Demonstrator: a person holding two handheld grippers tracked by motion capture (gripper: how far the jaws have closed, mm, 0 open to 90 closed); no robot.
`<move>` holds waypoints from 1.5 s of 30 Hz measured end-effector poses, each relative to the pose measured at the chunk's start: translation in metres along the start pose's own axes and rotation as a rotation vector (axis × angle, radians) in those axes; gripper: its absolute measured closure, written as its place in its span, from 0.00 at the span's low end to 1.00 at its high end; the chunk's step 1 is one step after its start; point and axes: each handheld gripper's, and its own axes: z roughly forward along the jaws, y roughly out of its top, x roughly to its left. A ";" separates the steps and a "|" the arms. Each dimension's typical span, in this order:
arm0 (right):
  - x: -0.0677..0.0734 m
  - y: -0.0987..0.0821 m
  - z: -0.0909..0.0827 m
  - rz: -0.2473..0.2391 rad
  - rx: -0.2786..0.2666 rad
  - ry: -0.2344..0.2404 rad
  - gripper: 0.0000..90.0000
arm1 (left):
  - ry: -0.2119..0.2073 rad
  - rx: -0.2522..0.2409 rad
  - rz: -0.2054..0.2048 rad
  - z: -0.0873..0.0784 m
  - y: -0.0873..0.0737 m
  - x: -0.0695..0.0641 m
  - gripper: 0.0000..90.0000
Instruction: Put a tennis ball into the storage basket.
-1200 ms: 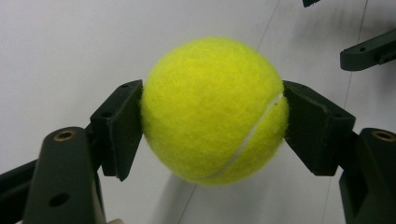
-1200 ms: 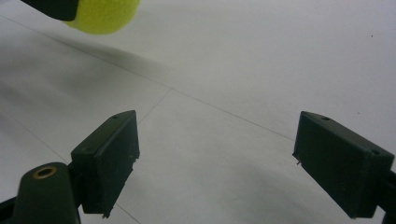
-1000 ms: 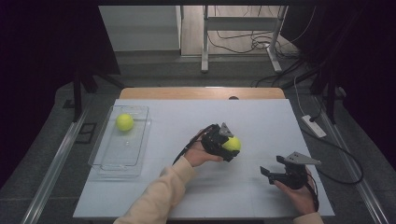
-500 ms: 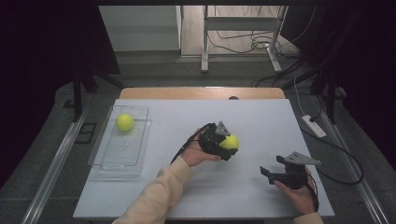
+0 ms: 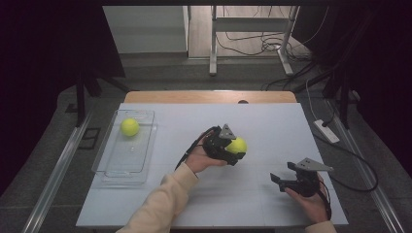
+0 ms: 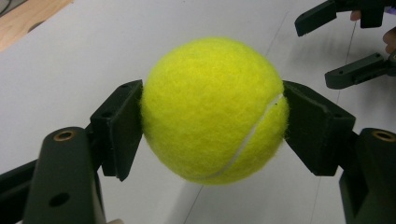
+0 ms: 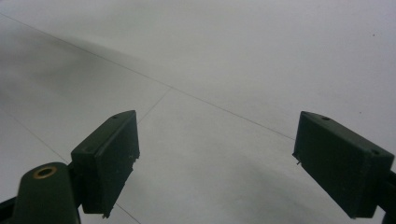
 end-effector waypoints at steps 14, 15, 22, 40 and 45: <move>0.000 0.000 0.000 -0.002 0.001 -0.001 0.16 | 0.016 -0.024 -0.019 -0.014 -0.003 0.006 0.30; 0.000 0.000 0.000 -0.002 0.001 -0.001 0.16 | 0.019 -0.023 -0.019 -0.015 -0.003 0.007 0.30; 0.000 0.000 0.001 -0.004 0.003 -0.001 0.16 | 0.032 -0.035 -0.030 -0.021 -0.004 0.009 0.30; 0.000 0.000 0.000 -0.003 0.002 0.000 0.16 | 0.063 -0.061 -0.040 -0.036 -0.006 0.015 0.30; 0.000 0.000 0.000 -0.004 0.001 0.000 0.16 | 0.072 -0.067 -0.044 -0.040 -0.007 0.017 0.30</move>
